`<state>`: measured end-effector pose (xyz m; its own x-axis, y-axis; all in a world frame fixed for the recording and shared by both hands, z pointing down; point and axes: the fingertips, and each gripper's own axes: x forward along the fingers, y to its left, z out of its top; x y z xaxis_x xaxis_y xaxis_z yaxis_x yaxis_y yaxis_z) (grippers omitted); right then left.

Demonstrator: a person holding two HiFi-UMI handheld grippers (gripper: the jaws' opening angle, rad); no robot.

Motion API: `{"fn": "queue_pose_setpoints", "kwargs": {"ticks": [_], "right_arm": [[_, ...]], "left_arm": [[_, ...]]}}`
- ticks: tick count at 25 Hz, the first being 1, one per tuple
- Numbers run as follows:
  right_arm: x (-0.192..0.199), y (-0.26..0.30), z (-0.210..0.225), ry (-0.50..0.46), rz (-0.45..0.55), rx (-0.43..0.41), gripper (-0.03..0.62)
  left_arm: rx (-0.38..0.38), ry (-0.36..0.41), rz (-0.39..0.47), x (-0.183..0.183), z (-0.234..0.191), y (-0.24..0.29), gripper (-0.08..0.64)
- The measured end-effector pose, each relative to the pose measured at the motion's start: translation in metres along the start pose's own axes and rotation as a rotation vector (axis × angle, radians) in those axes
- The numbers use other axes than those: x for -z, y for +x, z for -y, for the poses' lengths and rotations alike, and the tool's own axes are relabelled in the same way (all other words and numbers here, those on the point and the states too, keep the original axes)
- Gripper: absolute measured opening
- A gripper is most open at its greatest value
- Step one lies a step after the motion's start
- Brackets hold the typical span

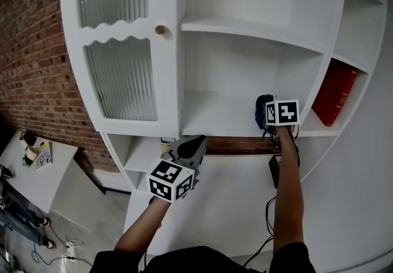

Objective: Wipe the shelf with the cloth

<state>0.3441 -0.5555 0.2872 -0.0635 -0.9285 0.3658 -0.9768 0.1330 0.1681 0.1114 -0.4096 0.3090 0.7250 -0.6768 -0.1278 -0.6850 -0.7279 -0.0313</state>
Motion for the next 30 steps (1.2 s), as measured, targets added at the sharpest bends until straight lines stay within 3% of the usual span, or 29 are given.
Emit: {"fn": "queue_pose_setpoints", "kwargs": {"ticks": [10, 23, 30], "right_arm": [[-0.006, -0.037, -0.025, 0.055, 0.094, -0.015, 0.06], [-0.014, -0.106, -0.09, 0.121, 0.252, -0.071, 0.06], [-0.007, -0.135, -0.126, 0.107, 0.294, -0.109, 0.06]], "left_arm": [[0.034, 0.011, -0.008, -0.006, 0.007, -0.02, 0.014], [0.075, -0.004, -0.003, -0.013, 0.006, -0.055, 0.014], [0.107, -0.029, -0.007, -0.014, 0.008, -0.074, 0.014]]}}
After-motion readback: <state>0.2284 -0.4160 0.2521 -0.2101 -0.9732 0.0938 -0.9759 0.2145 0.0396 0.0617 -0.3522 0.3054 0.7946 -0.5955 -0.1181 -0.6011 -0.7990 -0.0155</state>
